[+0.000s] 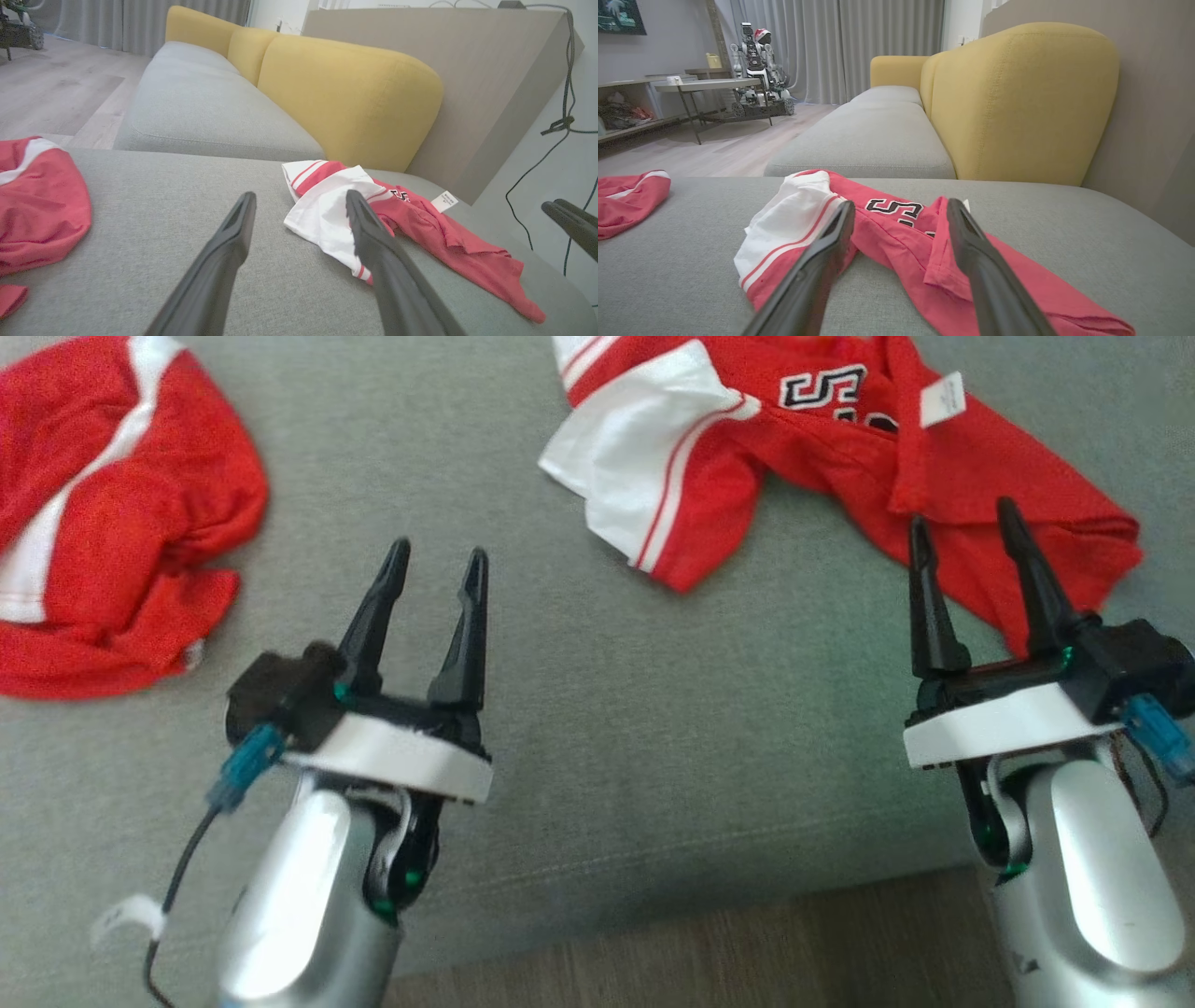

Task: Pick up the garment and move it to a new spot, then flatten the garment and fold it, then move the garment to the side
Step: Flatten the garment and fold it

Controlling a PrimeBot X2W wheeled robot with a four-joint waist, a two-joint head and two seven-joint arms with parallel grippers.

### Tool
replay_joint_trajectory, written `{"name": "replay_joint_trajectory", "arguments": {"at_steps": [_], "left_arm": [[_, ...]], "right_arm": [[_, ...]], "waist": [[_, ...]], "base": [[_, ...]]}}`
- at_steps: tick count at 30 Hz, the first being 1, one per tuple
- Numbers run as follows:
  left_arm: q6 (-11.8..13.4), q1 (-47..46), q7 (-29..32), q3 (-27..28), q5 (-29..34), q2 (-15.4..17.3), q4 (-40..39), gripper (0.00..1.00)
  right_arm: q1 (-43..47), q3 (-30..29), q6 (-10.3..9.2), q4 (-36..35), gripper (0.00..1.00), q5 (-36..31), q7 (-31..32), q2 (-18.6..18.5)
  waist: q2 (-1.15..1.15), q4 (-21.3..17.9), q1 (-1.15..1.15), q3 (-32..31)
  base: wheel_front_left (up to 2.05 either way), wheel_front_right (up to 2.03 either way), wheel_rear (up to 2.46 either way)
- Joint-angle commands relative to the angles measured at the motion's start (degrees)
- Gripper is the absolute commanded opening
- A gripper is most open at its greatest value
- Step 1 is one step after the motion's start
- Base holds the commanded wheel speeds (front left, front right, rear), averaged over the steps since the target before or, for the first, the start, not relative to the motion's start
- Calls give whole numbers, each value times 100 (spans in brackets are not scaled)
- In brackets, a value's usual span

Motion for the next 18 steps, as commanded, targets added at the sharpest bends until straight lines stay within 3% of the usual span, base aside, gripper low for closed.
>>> {"name": "replay_joint_trajectory", "arguments": {"at_steps": [1, 11, 18], "left_arm": [[-27, -359, -28, 100, 108, 47, -32, 100], [-180, -1493, -28, -357, 503, 47, 1687, 100], [-51, -2270, -28, -411, 309, 47, 2882, 100]], "right_arm": [[-136, 140, -1, -223, 100, 55, -29, 46], [-293, 331, -1, -344, 100, 317, -29, 46], [-360, 459, -1, -371, 100, 422, -29, 46]], "waist": [[0, -185, 0, 150], [0, -770, 0, 481], [0, -1057, 0, 614]], "base": [[0, 0, 0], [0, 0, 0], [0, 0, 0]]}}
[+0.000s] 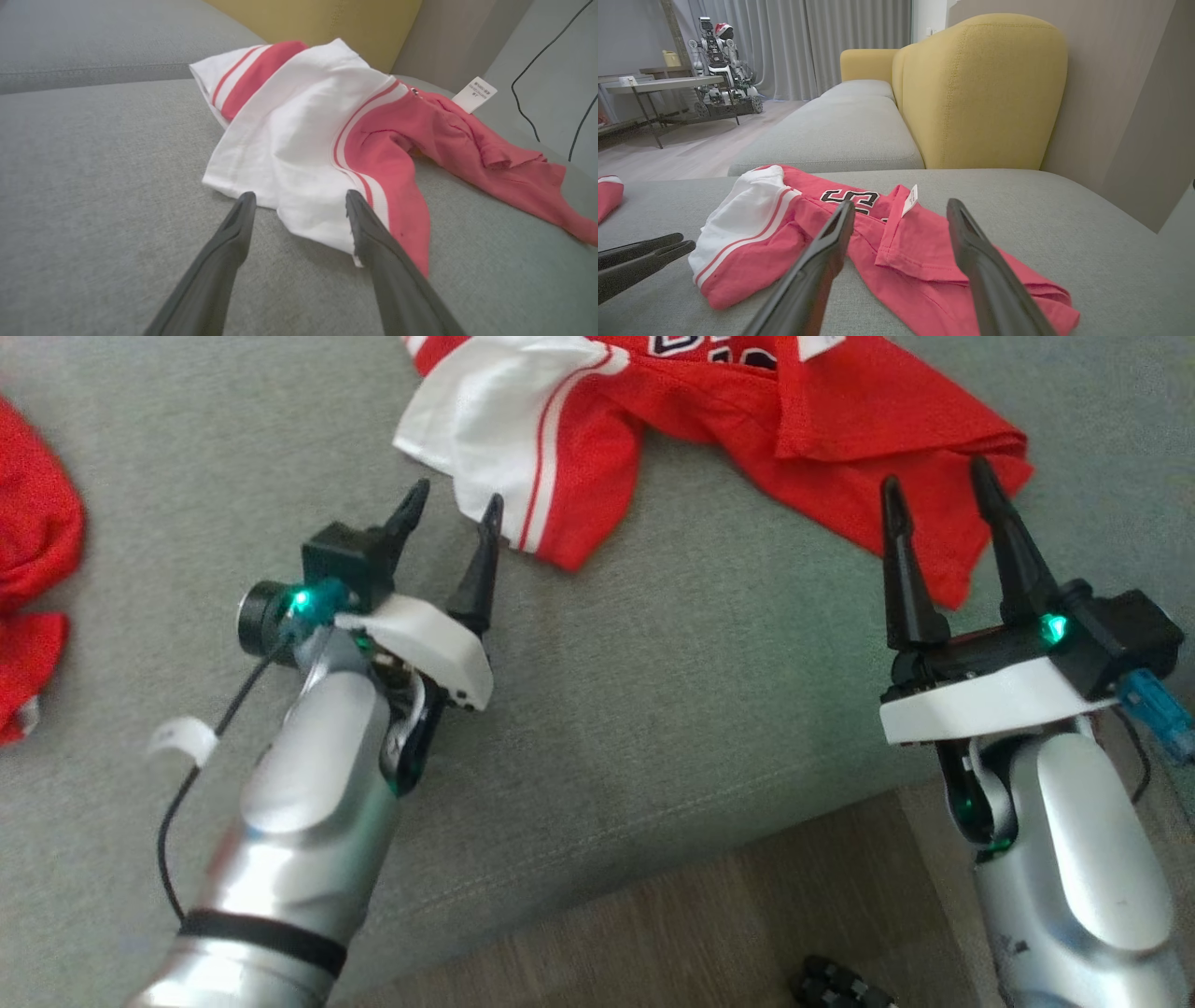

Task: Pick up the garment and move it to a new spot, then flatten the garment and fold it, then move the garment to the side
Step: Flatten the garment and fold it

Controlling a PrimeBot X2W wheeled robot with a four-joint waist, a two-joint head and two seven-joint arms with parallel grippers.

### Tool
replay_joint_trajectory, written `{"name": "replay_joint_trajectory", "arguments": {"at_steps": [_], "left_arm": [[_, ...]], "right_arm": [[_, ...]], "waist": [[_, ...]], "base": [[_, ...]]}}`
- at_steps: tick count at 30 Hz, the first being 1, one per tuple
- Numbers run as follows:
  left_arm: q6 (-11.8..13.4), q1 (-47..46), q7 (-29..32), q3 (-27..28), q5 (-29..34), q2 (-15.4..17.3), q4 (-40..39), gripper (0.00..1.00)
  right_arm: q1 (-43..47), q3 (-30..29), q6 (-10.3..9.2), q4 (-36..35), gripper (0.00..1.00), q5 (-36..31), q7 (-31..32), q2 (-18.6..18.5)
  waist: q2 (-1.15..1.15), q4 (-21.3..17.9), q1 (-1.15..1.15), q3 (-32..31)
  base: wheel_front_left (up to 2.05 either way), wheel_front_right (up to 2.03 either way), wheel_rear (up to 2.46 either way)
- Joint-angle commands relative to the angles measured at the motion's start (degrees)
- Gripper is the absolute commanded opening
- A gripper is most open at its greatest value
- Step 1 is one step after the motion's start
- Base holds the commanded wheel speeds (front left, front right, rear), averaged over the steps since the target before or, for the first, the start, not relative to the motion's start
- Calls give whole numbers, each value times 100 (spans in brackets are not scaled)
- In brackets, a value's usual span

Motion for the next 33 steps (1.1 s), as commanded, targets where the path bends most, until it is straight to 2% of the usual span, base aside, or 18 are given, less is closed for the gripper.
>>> {"name": "replay_joint_trajectory", "arguments": {"at_steps": [1, 8, 9, 10, 11, 13, 18, 27, 33], "left_arm": [[49, -290, -29, 117, -87, 62, -2, 100], [130, -754, -29, -97, -369, 62, 744, 100], [76, -793, -29, -145, -435, 62, 822, 45], [76, -793, -29, -145, -435, 62, 822, 45], [20, -826, -29, -187, -506, 62, 884, 0], [9, -893, -29, -242, -571, 62, 923, 0], [271, -911, -29, -63, -429, 65, 553, 0], [880, -533, -29, 435, 836, 399, -1445, 0], [1043, -2, -29, 329, 1458, 763, -2239, 0]], "right_arm": [[-97, 125, -1, -196, 100, 43, -29, 35], [-101, 159, -1, -189, 100, 67, -29, 36], [-103, 164, -1, -188, 100, 68, -29, 36], [-103, 164, -1, -188, 100, 68, -29, 36], [-106, 164, -1, -189, 100, 70, -29, 36], [-106, 150, -1, -193, 100, 66, -29, 36], [-86, 52, -1, -183, 100, 7, -29, 36], [-74, -9, -1, -95, 100, -153, -29, 36], [-29, -89, -1, 18, 100, -254, -29, 36]], "waist": [[0, -94, 0, 55], [0, -225, 0, 78], [0, -235, 0, 77], [0, -235, 0, 77], [0, -241, 0, 74], [0, -237, 0, 65], [0, -119, 0, -8], [0, 318, 0, -270], [0, 684, 0, -429]], "base": [[0, 0, 0], [0, 0, 0], [0, 0, 0], [0, 0, 0], [0, 0, 0], [0, 0, 0], [0, 0, 0], [0, 0, 0], [0, 0, 0]]}}
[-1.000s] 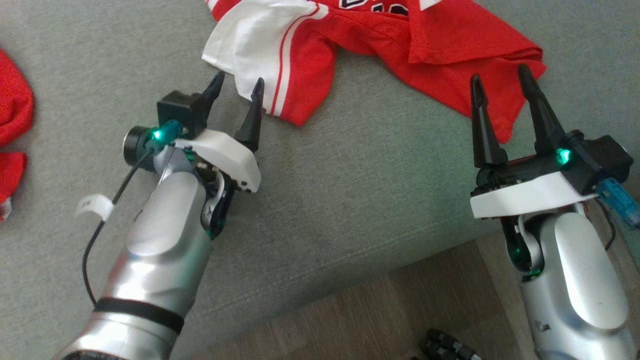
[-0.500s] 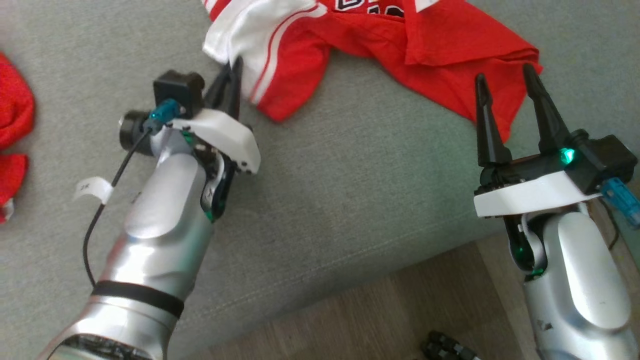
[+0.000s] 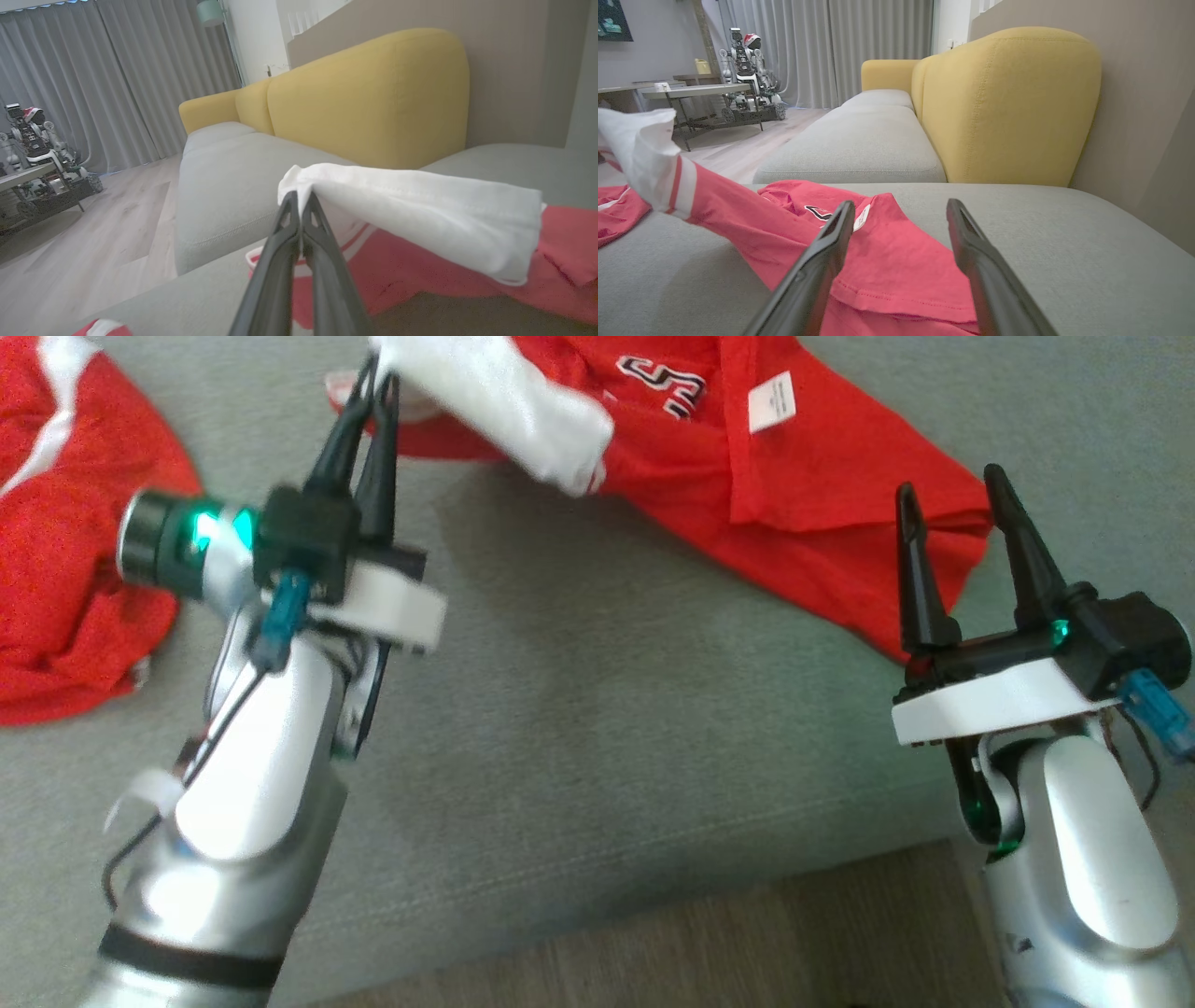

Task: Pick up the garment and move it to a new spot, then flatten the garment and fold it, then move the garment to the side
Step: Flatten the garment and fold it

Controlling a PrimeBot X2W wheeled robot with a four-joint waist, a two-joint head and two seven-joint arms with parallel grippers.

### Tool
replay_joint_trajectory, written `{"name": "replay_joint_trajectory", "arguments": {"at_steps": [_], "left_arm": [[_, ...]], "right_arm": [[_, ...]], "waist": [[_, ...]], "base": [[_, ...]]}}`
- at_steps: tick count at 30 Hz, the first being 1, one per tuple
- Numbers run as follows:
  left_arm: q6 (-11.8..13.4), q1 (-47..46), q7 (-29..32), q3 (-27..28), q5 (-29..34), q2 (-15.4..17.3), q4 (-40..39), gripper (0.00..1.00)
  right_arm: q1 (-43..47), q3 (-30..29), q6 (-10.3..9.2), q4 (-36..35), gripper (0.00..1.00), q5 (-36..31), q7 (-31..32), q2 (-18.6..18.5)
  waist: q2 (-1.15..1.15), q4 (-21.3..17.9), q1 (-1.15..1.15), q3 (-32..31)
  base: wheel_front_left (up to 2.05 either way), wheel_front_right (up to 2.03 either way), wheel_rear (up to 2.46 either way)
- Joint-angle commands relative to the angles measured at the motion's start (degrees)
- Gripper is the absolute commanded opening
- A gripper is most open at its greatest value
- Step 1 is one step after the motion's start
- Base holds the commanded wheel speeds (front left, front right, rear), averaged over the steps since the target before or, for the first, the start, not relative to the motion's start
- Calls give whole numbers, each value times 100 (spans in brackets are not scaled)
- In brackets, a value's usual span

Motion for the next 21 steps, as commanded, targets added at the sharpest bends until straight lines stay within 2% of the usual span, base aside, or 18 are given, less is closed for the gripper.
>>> {"name": "replay_joint_trajectory", "arguments": {"at_steps": [1, 6, 11, 12, 13, 14, 15, 21], "left_arm": [[60, 49, -27, 130, 115, 263, -237, 0], [67, 564, -27, -13, 180, 495, -438, 0], [30, 1122, -27, -222, 125, 550, -471, 0], [12, 1210, -27, -262, 108, 546, -416, 13], [-12, 1287, -27, -307, 95, 538, -355, 53], [-39, 1356, -27, -344, 71, 522, -289, 80], [-49, 1474, -27, -359, -1, 464, -119, 100], [142, 1593, -27, -133, -170, 260, -43, 100]], "right_arm": [[-7, 98, -1, -131, 100, -41, -29, 35], [21, 69, -1, -44, 100, -79, -29, 35], [58, -14, -1, 70, 100, -126, -29, 35], [66, -17, -1, 103, 100, -128, -29, 35], [73, -12, -1, 146, 100, -137, -29, 35], [76, -3, -1, 187, 100, -147, -29, 35], [81, 5, -1, 272, 100, -164, -29, 35], [71, 35, -1, 473, 100, -224, -29, 35]], "waist": [[0, 196, 0, -103], [0, 415, 0, -167], [0, 585, 0, -238], [0, 611, 0, -256], [0, 634, 0, -275], [0, 653, 0, -294], [0, 692, 0, -337], [0, 784, 0, -432]], "base": [[0, 0, 0], [0, 0, 0], [0, 0, 0], [0, 0, 0], [0, 0, 0], [0, 0, 0], [0, 0, 0], [0, 0, 0]]}}
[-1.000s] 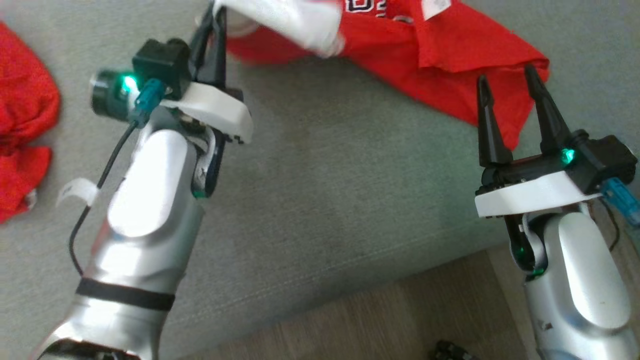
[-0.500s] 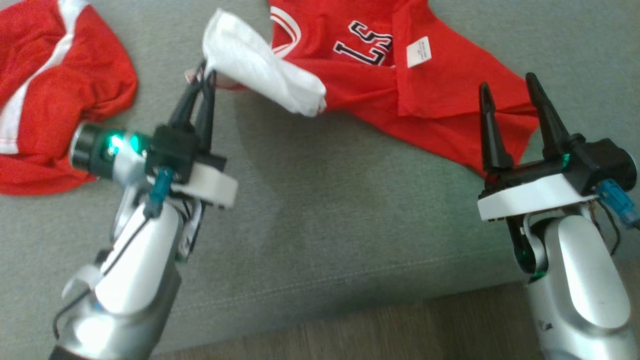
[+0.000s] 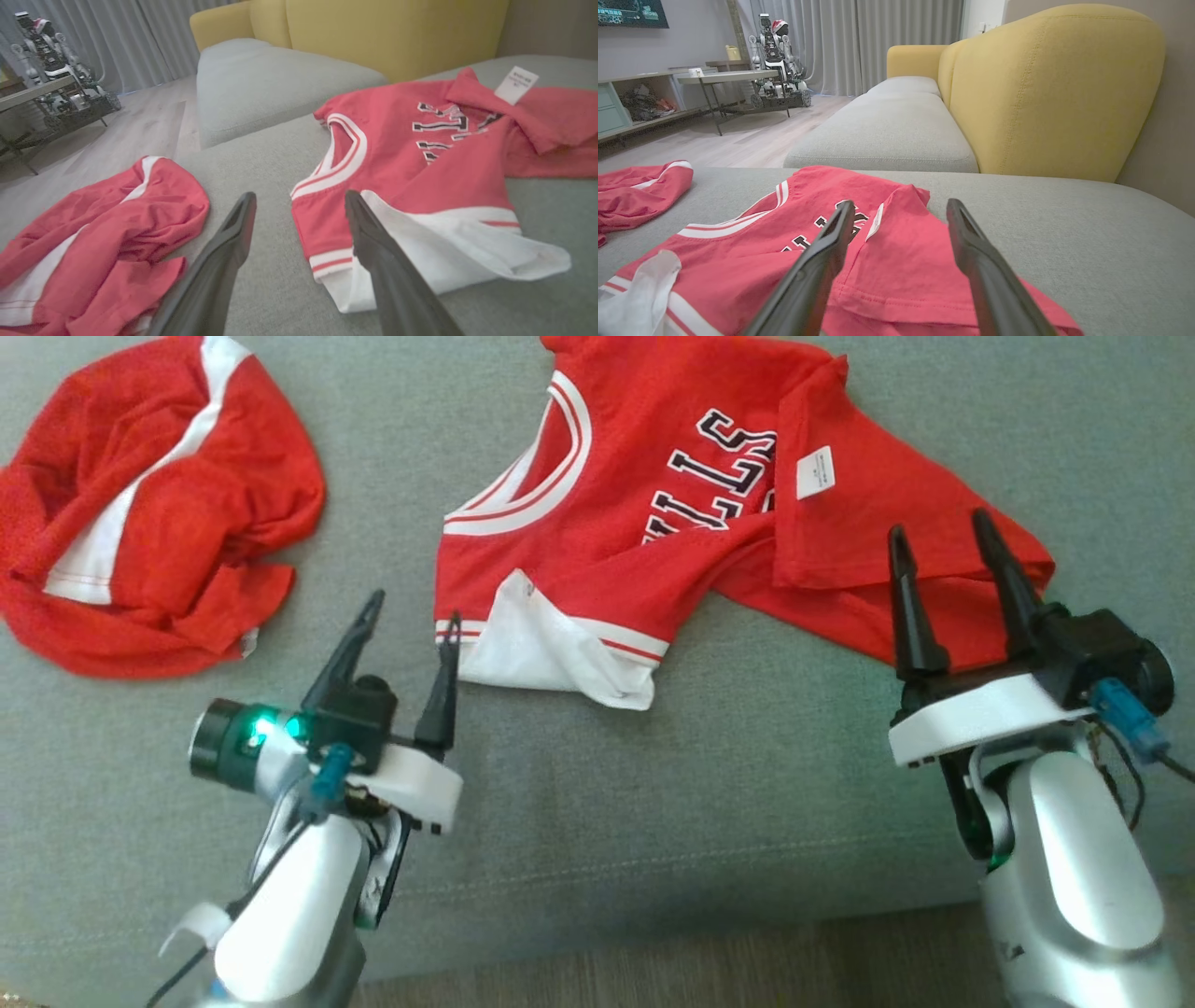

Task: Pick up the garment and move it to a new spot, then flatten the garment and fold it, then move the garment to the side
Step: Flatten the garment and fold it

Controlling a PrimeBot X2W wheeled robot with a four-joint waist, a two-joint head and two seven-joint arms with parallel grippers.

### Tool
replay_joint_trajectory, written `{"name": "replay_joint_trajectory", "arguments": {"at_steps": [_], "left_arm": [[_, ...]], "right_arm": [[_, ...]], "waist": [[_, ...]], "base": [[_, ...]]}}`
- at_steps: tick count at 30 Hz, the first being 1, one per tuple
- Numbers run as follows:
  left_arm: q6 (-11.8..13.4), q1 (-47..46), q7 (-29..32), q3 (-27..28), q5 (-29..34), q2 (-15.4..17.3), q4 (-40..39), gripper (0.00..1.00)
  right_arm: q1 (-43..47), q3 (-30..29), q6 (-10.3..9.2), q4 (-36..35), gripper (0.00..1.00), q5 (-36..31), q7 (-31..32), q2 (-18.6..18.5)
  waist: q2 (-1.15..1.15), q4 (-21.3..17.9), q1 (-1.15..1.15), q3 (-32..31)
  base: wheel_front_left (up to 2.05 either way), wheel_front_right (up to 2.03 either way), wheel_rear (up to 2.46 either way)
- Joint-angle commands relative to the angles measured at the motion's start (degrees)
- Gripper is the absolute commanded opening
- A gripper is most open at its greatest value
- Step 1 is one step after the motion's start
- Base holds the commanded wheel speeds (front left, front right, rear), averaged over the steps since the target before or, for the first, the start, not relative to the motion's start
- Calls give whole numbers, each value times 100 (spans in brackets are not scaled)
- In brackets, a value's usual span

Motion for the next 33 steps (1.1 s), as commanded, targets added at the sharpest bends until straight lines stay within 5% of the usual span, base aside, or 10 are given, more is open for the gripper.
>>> {"name": "replay_joint_trajectory", "arguments": {"at_steps": [1, 5, 13, 20, 33], "left_arm": [[55, -116, -29, 269, -54, 50, -236, 100], [105, 64, -29, 723, -365, -244, -662, 100], [-258, 454, -29, 1119, -479, -592, -1258, 100], [-451, 485, -29, 1117, -517, -647, -1286, 100], [-405, 420, -29, 969, -721, -651, -1312, 100]], "right_arm": [[42, 154, -1, -154, 100, -37, -29, 36], [64, 258, -1, 13, 100, -69, -29, 36], [-81, 401, -1, 584, 100, -420, -29, 36], [-461, 236, -1, 1243, 100, -712, -29, 36], [-908, -166, -1, 2100, 100, -792, -29, 36]], "waist": [[0, 25, 0, -28], [0, 102, 0, -100], [0, 316, 0, -47], [0, 587, 0, 80], [0, 867, 0, 255]], "base": [[0, 0, 0], [0, 0, 0], [0, 0, 0], [0, 0, 0], [0, 0, 0]]}}
